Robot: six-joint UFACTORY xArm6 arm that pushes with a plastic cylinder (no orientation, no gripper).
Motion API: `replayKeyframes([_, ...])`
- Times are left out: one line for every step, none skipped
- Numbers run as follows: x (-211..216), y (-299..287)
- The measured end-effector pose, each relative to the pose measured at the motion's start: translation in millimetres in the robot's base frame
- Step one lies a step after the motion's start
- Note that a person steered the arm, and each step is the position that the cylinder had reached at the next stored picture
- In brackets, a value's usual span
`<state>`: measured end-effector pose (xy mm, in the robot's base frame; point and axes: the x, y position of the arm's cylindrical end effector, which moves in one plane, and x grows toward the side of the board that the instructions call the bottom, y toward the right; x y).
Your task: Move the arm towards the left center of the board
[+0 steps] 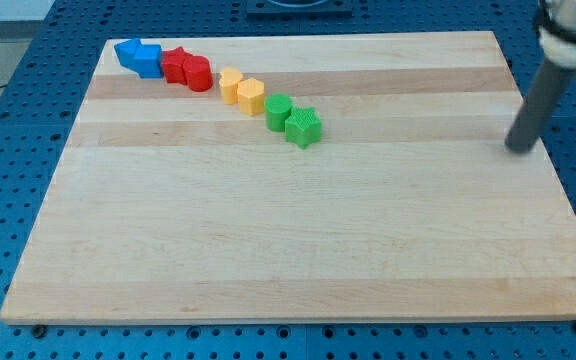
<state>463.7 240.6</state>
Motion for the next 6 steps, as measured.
replayKeyframes([19, -121])
replayKeyframes([-6, -266])
replayKeyframes([-75, -386])
replayKeyframes([-108, -473])
replayKeyframes([-127, -530])
replayKeyframes([-108, -532])
